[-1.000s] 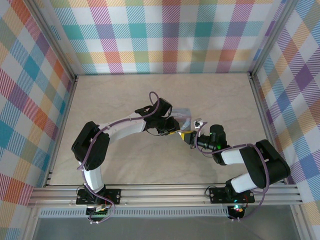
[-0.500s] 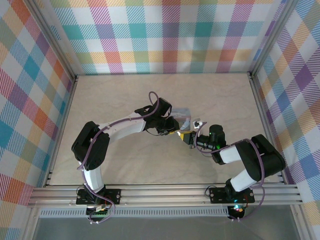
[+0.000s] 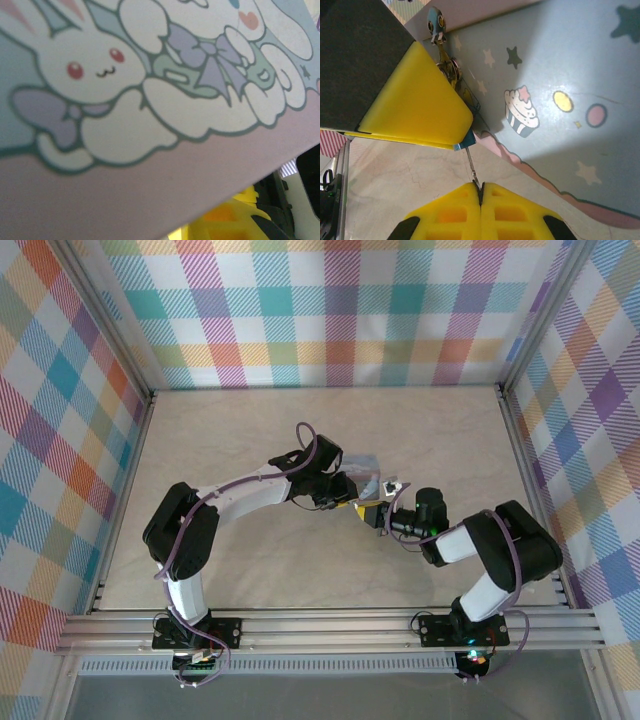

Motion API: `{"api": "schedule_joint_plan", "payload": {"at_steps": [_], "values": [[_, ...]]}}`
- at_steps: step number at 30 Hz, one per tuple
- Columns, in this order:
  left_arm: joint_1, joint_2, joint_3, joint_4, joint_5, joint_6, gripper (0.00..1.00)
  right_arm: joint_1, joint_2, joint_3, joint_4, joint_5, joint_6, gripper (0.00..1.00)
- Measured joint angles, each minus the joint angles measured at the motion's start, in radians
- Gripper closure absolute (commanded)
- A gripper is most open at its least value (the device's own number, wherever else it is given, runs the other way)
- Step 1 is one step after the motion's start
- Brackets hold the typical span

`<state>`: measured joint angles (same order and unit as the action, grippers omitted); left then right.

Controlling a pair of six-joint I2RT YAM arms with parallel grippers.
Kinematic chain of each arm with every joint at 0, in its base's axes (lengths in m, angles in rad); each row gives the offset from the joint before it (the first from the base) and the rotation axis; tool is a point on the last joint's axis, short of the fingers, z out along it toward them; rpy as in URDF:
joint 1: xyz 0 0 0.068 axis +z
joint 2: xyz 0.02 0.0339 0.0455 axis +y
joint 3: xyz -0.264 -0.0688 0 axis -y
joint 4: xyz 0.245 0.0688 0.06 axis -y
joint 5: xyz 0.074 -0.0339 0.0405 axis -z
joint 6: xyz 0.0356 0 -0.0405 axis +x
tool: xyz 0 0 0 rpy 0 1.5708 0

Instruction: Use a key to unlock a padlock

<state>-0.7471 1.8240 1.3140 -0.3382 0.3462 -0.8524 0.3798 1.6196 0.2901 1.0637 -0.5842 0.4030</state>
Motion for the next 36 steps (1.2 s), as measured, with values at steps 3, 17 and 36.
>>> {"api": "schedule_joint_plan", "payload": {"at_steps": [3,17,36], "values": [[0.000,0.000,0.000,0.000,-0.005,0.000,0.85,0.000,0.019,0.008,0.014,-0.005,0.000,0.96],[0.003,0.000,0.000,0.000,-0.016,0.000,0.85,0.000,0.014,0.023,-0.004,-0.007,-0.005,0.96],[0.006,0.000,0.006,0.000,-0.026,0.000,0.85,0.006,0.004,0.047,-0.059,0.024,-0.126,0.98]]}}
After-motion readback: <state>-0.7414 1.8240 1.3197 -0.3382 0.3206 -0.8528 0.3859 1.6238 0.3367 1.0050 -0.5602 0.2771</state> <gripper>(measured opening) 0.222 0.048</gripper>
